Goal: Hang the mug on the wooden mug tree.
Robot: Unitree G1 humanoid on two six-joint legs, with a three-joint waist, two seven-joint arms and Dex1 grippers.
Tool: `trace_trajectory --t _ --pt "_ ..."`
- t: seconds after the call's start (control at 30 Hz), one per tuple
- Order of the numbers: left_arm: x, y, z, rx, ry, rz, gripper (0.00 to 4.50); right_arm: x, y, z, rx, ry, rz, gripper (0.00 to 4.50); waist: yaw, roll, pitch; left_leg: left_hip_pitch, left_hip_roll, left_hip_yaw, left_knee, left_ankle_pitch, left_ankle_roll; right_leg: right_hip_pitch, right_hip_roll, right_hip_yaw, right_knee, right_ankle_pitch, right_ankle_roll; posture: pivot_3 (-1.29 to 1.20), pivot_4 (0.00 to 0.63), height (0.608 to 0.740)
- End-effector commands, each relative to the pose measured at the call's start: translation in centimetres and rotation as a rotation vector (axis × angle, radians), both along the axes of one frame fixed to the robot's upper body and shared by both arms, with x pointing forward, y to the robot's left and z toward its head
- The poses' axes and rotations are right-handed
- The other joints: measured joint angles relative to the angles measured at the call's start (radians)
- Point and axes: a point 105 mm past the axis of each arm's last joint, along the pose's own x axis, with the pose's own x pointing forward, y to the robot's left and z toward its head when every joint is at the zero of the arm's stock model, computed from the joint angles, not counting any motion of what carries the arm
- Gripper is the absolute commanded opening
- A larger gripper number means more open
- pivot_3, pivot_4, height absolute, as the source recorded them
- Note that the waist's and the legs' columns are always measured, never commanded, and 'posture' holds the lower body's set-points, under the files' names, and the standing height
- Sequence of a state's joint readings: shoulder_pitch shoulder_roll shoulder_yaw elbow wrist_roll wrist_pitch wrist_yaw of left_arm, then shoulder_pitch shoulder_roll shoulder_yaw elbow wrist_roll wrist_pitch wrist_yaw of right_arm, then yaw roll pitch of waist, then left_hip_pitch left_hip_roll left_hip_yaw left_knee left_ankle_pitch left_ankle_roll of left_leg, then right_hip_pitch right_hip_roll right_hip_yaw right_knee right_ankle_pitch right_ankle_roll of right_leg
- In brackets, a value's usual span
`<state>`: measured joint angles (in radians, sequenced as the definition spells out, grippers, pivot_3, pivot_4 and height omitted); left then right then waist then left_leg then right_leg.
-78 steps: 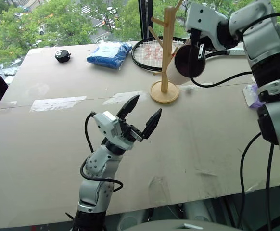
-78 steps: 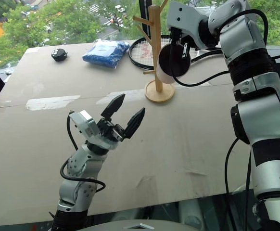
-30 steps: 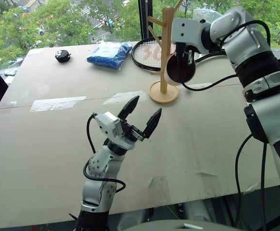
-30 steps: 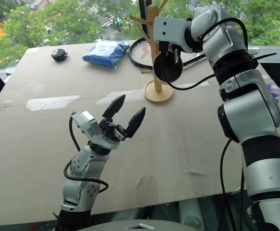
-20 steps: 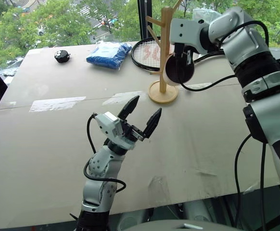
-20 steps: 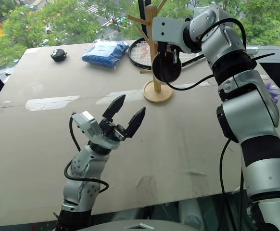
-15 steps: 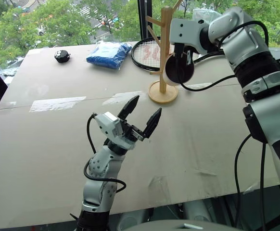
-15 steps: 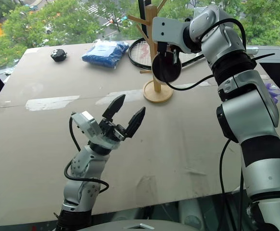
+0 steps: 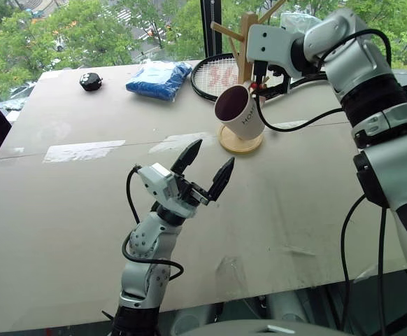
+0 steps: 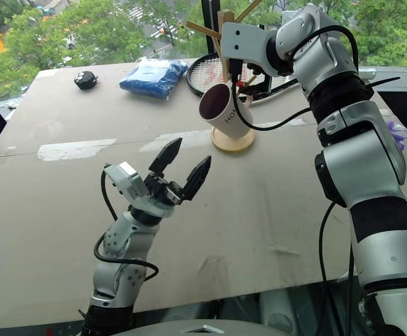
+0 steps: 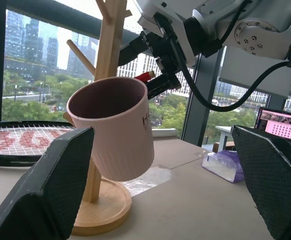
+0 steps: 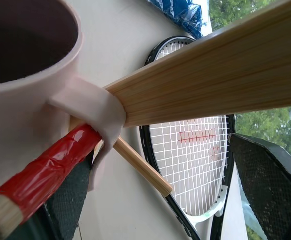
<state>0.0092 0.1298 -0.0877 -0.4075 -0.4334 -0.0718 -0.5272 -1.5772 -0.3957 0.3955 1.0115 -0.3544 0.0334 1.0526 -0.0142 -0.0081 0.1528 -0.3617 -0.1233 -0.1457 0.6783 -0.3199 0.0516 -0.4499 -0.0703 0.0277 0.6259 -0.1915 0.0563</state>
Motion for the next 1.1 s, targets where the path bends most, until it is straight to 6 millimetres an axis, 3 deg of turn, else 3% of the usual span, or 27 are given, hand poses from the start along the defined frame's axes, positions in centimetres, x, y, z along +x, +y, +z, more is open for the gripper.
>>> trace_trajectory --t 0.03,0.33,0.57,0.73,0.93,1.1 --pt "-0.3 -0.1 0.6 -0.005 -0.032 -0.007 4.5 -0.4 0.0 2.9 0.03 -0.071 0.003 4.44 0.0 0.0 0.0 0.0 0.0 0.0 0.0 0.0 0.0 0.0 0.0 0.0 0.0 0.0 0.0 0.0 0.15 0.74" --pt "-0.4 0.3 1.1 -0.006 -0.046 0.012 4.5 -1.2 -4.4 2.1 0.115 0.103 -0.049 4.44 0.004 0.0 0.0 -0.001 0.0 0.0 0.0 0.0 0.0 0.0 0.0 0.0 -0.001 0.0 0.0 0.0 0.15 0.74" --pt "-0.7 0.6 1.0 0.002 -0.041 0.026 4.5 -6.2 -9.6 -0.8 0.301 0.332 0.05 4.44 0.015 -0.001 0.0 -0.002 0.0 0.0 0.002 0.0 0.0 0.0 -0.001 0.0 0.0 0.0 0.0 0.0 0.15 0.74" --pt "-0.7 1.5 -0.8 0.067 0.061 0.063 4.5 -9.8 -11.2 -5.2 0.542 0.392 0.07 4.44 0.029 -0.002 -0.001 -0.001 0.0 -0.001 0.002 0.0 0.0 0.001 0.0 0.0 0.0 0.0 0.0 0.0 0.15 0.74" --pt "-2.0 3.8 -5.5 0.243 0.28 0.097 4.5 -14.5 -10.6 -12.9 0.844 0.423 0.021 4.44 0.032 -0.005 -0.005 0.0 0.001 0.0 0.004 0.0 0.0 0.002 0.0 0.0 0.001 0.001 0.001 0.0 0.15 0.74" --pt "-4.0 5.3 -9.0 0.412 0.424 0.115 4.5 -16.4 -9.7 -17.8 0.96 0.434 -0.097 4.44 0.029 -0.003 -0.005 0.002 0.0 0.003 0.004 0.0 0.0 0.003 0.001 0.004 0.001 0.002 0.003 0.0 0.15 0.74"
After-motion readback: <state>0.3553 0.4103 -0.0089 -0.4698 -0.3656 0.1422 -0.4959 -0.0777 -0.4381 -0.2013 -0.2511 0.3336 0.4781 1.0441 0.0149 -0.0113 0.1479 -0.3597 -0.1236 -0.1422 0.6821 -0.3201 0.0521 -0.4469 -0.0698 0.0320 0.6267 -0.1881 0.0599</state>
